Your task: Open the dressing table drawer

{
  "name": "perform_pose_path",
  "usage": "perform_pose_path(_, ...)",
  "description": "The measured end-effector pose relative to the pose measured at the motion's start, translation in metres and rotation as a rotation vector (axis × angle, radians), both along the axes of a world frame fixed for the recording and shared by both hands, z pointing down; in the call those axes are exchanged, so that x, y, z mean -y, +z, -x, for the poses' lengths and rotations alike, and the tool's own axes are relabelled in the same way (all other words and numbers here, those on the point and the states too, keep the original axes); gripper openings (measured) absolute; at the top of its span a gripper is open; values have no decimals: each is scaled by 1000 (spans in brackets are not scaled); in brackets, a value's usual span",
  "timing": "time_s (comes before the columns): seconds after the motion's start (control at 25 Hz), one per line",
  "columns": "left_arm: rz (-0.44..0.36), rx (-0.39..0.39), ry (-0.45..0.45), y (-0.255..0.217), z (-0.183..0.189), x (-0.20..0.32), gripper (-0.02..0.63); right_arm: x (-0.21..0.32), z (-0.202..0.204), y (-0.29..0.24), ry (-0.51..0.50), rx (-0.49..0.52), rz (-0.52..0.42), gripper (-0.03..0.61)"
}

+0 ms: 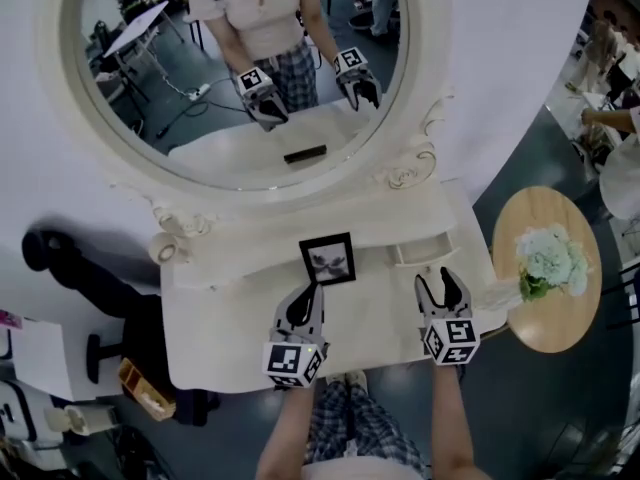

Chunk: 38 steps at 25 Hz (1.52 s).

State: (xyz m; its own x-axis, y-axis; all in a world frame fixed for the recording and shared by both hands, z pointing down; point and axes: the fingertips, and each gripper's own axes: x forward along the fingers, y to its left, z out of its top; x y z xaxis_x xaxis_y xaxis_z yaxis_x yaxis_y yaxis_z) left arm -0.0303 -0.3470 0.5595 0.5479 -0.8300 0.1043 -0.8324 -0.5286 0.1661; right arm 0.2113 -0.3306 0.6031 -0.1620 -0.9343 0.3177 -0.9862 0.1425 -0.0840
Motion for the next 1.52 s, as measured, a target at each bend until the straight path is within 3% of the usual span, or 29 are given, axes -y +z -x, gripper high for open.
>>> perform_pose_path(0.28,-42,34,-64,-32,55,-14,28,-8,35,-49,-91,-13,-80,101)
perform_pose_path(0.52,-72,57,-120,-48,99,-31,28,-6,65,-82,-154,-49,-148,24)
perform_pose_path(0.96,-140,62,-197,-76,154,-36,28,-2,83,-122,-157,-73,-238,14)
perform_pose_path(1.52,-119,47,-193,-67,161,-32,28,0,78,-123,-132,-86,-213,14)
